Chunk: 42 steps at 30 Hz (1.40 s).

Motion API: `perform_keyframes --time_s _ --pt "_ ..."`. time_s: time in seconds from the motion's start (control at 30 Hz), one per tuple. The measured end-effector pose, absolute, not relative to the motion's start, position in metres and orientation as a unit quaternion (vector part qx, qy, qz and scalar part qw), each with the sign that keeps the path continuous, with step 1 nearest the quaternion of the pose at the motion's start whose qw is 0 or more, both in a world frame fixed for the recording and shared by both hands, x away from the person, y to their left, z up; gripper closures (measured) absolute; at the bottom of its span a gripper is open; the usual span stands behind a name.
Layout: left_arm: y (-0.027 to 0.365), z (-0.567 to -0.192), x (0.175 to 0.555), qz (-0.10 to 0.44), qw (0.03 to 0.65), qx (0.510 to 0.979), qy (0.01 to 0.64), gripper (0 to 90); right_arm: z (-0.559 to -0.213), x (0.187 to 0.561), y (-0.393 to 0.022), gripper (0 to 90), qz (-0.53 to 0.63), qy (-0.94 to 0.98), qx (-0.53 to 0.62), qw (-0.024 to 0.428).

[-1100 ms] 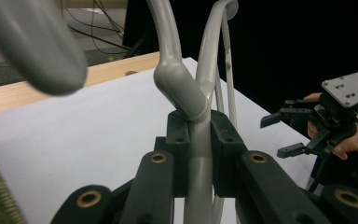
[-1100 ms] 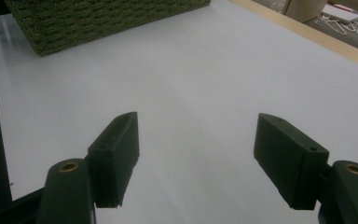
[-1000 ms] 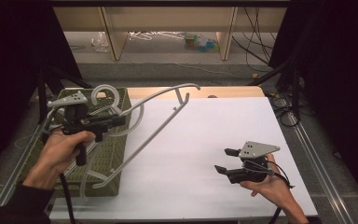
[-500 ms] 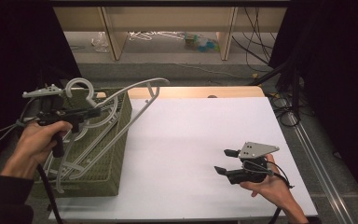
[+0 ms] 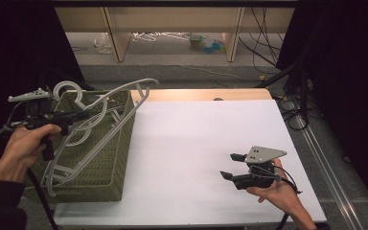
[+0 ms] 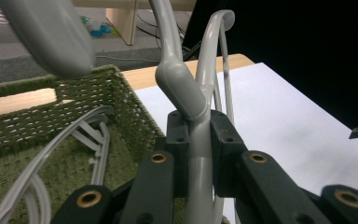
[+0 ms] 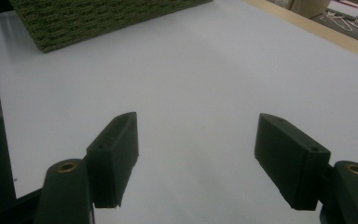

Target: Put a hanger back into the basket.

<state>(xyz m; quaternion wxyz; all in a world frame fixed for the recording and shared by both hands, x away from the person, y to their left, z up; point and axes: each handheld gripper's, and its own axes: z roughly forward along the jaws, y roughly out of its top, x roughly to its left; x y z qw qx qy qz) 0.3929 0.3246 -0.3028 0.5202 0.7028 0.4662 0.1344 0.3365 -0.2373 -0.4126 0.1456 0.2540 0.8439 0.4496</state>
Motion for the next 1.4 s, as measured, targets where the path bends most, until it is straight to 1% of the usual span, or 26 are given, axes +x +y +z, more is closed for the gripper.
perform_keyframes --time_s 0.13,0.5,1.03,1.13,1.4 --pt "0.341 -0.305 0.398 0.139 0.514 0.696 0.482 79.7 -0.413 0.336 -0.237 30.1 0.449 0.844 0.254 0.145" --pt "0.363 -0.31 0.404 0.156 0.505 0.687 0.499 79.7 -0.413 0.337 -0.237 28.2 0.452 0.841 0.258 0.145" --pt "0.373 -0.315 0.419 0.179 0.493 0.689 0.5 79.7 -0.415 0.337 -0.236 28.3 0.449 0.844 0.255 0.144" --pt "0.376 -0.318 0.422 0.186 0.476 0.692 0.51 79.7 -0.415 0.337 -0.237 28.3 0.448 0.845 0.255 0.143" --pt "0.382 -0.327 0.426 0.203 0.456 0.695 0.517 79.7 -0.415 0.337 -0.236 28.3 0.448 0.845 0.255 0.141"
